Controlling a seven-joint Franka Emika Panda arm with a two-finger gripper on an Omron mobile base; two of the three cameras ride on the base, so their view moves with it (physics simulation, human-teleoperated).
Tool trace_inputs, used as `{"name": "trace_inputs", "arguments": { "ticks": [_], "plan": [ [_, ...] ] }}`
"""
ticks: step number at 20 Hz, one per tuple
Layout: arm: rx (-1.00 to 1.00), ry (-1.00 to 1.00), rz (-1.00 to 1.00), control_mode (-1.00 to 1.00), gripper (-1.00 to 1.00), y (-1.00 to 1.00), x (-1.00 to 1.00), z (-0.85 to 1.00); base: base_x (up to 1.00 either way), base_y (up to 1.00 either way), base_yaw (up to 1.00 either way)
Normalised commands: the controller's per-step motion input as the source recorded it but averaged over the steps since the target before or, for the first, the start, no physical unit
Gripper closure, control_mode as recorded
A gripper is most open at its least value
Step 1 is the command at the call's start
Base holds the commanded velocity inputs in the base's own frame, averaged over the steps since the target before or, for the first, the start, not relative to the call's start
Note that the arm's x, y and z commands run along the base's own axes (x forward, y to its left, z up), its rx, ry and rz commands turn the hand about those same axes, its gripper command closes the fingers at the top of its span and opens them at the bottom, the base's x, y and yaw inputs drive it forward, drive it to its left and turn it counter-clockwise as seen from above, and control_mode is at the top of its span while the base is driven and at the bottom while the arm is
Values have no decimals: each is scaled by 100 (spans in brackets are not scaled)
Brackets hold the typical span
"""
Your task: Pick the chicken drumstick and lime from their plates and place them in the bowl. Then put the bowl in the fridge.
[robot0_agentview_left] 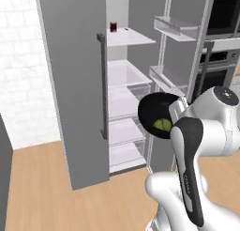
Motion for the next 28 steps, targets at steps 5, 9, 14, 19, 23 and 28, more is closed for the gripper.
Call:
{"name": "trace_inputs", "arguments": {
  "ticks": [5,9,14,19,23,28],
  "plan": [
    [0,0,0,100,100,0,0,0,89,-13,-9],
    [0,0,0,100,100,0,0,0,57,-9,-2],
    [0,0,0,100,100,0,0,0,70,2,-6],
    [0,0,0,100,100,0,0,0,82,-5,-7],
    [0,0,0,100,100,0,0,0,49,-27,-2],
    [0,0,0,100,100,0,0,0,23,-35,0]
  ]
}}
